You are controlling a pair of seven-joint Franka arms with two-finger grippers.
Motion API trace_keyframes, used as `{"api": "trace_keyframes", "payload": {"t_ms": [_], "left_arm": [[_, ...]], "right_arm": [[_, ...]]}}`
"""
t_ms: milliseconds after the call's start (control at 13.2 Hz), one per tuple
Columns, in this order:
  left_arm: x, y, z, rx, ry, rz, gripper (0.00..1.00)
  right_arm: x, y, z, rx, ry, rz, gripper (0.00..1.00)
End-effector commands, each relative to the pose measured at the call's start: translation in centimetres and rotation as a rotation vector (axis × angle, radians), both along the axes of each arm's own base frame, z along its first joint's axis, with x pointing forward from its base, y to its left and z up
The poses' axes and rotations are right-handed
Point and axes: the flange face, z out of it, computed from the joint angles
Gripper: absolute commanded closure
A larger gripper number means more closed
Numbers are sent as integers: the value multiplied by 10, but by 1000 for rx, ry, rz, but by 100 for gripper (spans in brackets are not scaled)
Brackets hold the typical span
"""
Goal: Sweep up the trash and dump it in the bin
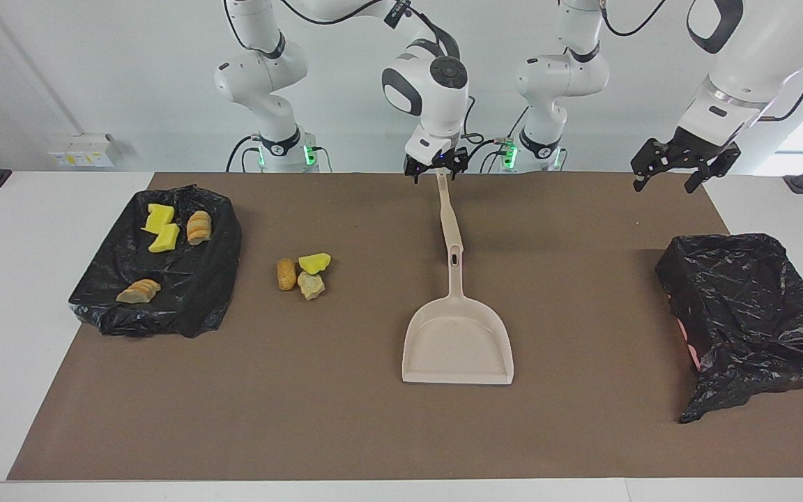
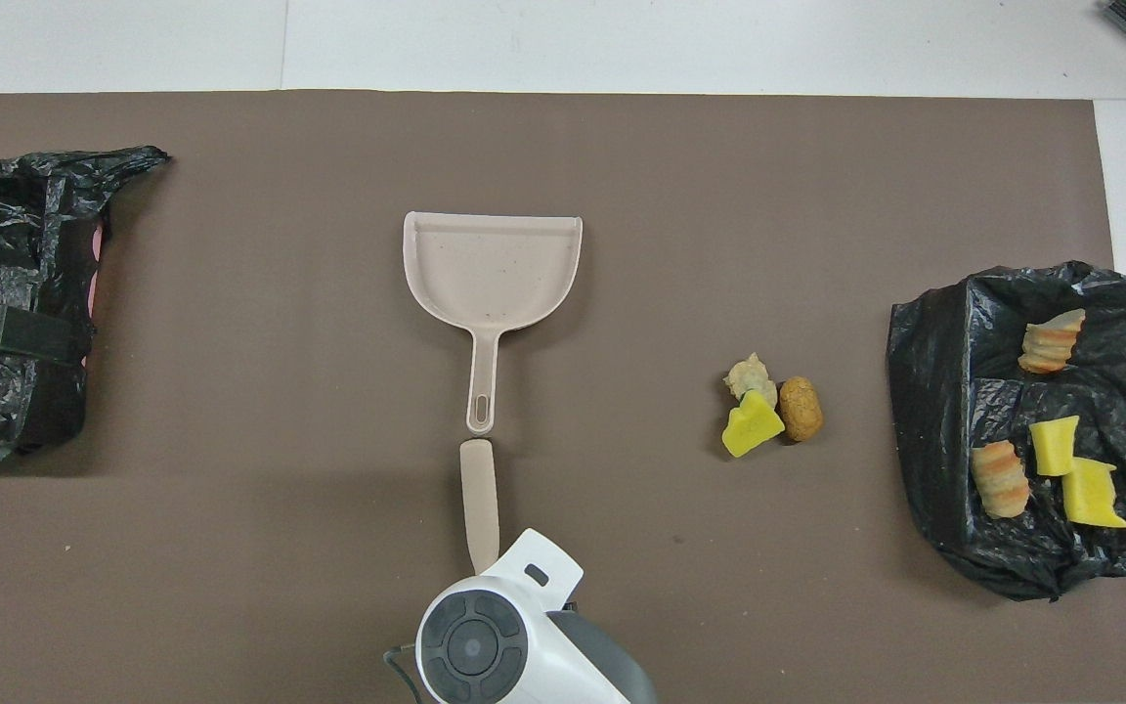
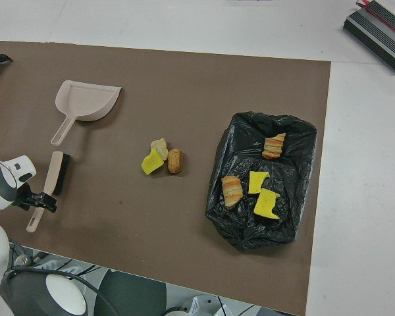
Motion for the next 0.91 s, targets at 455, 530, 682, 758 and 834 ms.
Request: {"api": "trace_keyframes", "payload": {"t_ms": [455, 530, 682, 758, 834], "left_arm": [[-4, 3, 3, 20, -8, -2, 0], [-4, 3, 3, 20, -8, -2, 0], [-4, 3, 3, 20, -8, -2, 0], [-4, 2, 3, 20, -9, -3, 0], [-4, 3, 3, 20, -9, 0, 0]], "right_arm": [[-4, 5, -18, 44, -14, -46, 40], [-4, 6, -17, 60, 0, -64, 59], [-5, 6, -17, 65, 7, -72, 100], [-4, 7, -17, 67, 6, -72, 100], [-4, 7, -18, 65, 9, -72, 100]]}}
